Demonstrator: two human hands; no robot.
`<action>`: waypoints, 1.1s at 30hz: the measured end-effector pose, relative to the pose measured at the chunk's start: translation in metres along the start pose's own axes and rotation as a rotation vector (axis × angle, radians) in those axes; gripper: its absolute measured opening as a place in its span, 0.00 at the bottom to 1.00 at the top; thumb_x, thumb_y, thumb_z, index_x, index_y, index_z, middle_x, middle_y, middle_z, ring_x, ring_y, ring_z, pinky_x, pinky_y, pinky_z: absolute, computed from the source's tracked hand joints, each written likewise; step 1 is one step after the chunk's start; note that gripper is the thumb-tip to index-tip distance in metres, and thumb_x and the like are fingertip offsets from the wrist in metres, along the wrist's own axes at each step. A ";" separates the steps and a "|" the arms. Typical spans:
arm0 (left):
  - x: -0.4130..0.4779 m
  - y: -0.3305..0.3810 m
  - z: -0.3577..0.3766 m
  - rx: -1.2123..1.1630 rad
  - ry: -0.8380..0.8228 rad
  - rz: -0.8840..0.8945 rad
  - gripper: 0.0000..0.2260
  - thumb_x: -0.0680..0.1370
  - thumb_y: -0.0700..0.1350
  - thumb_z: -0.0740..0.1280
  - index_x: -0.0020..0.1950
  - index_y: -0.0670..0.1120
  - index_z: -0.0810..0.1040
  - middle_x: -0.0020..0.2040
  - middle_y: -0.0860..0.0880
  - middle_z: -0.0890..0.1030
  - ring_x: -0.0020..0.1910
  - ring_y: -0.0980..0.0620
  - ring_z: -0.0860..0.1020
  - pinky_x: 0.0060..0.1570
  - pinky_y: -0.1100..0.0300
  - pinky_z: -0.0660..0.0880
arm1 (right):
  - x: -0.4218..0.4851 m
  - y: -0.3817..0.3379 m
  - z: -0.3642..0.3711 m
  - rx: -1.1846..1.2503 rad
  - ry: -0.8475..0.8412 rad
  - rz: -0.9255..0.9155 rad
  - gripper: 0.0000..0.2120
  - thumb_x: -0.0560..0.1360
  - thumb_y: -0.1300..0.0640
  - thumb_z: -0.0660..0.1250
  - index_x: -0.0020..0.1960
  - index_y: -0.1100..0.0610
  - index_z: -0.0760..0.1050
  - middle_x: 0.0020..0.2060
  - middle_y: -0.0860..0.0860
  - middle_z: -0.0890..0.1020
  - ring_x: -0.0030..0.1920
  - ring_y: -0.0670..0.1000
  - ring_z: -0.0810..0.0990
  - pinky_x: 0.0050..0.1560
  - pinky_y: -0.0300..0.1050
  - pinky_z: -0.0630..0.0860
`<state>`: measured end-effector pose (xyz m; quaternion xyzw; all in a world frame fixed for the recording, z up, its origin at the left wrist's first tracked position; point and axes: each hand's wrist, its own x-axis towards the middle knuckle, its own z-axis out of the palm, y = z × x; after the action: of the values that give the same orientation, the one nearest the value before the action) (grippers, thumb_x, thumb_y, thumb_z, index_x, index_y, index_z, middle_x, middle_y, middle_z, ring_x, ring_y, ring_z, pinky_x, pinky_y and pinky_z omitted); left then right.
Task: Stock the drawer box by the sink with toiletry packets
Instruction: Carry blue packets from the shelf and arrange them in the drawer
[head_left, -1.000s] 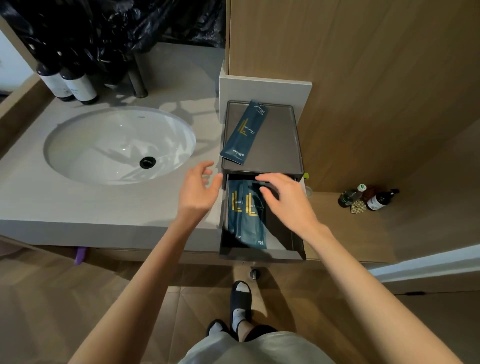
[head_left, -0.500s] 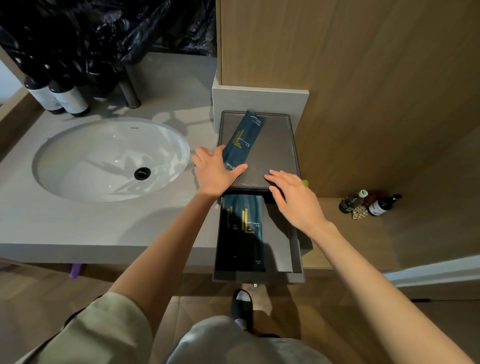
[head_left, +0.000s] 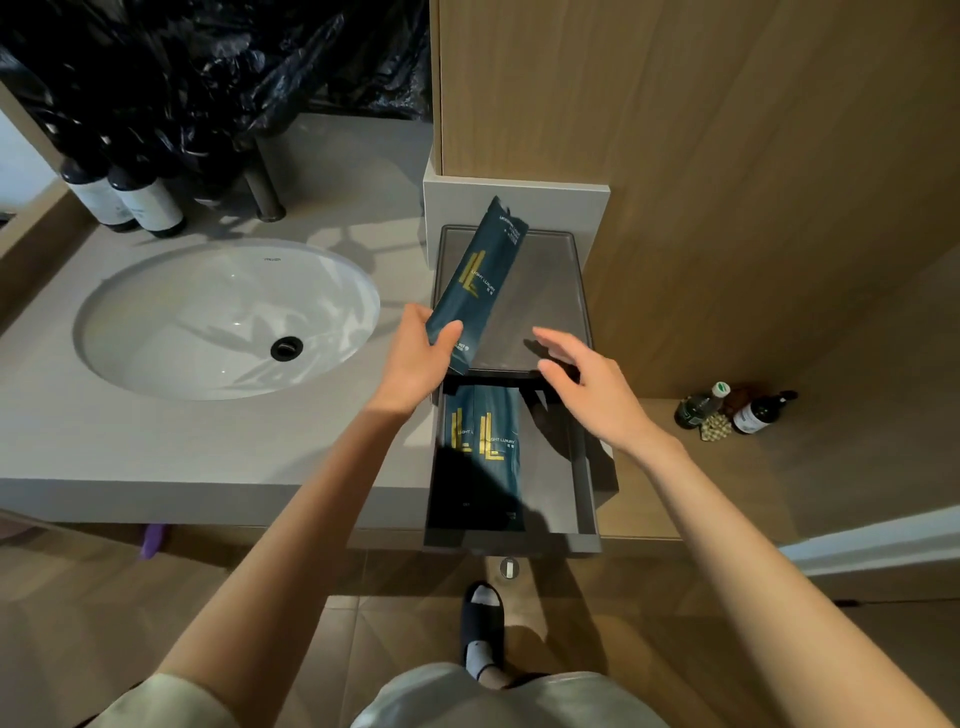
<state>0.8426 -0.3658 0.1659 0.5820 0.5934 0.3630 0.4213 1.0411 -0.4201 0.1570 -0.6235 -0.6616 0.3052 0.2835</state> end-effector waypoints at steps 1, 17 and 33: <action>-0.009 0.003 -0.001 -0.069 -0.025 -0.011 0.08 0.80 0.45 0.62 0.53 0.42 0.66 0.43 0.50 0.72 0.39 0.55 0.73 0.36 0.71 0.70 | -0.003 -0.007 -0.002 0.113 0.035 0.010 0.21 0.81 0.54 0.60 0.73 0.49 0.66 0.68 0.46 0.74 0.67 0.44 0.72 0.65 0.36 0.68; -0.079 -0.016 0.004 0.153 -0.089 0.174 0.12 0.80 0.52 0.59 0.53 0.46 0.77 0.48 0.50 0.78 0.47 0.56 0.74 0.49 0.65 0.70 | -0.057 -0.024 -0.022 0.453 0.101 0.312 0.19 0.77 0.57 0.67 0.66 0.47 0.74 0.40 0.41 0.80 0.43 0.39 0.77 0.42 0.31 0.75; -0.061 -0.070 0.017 0.366 -0.072 -0.007 0.34 0.71 0.51 0.73 0.72 0.46 0.63 0.67 0.42 0.70 0.67 0.43 0.67 0.67 0.48 0.67 | -0.076 -0.004 -0.014 0.291 -0.364 0.477 0.16 0.77 0.62 0.65 0.64 0.51 0.77 0.39 0.52 0.79 0.44 0.46 0.78 0.51 0.36 0.74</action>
<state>0.8296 -0.4315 0.0995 0.6593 0.6361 0.2266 0.3307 1.0532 -0.4957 0.1696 -0.6490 -0.4864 0.5606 0.1671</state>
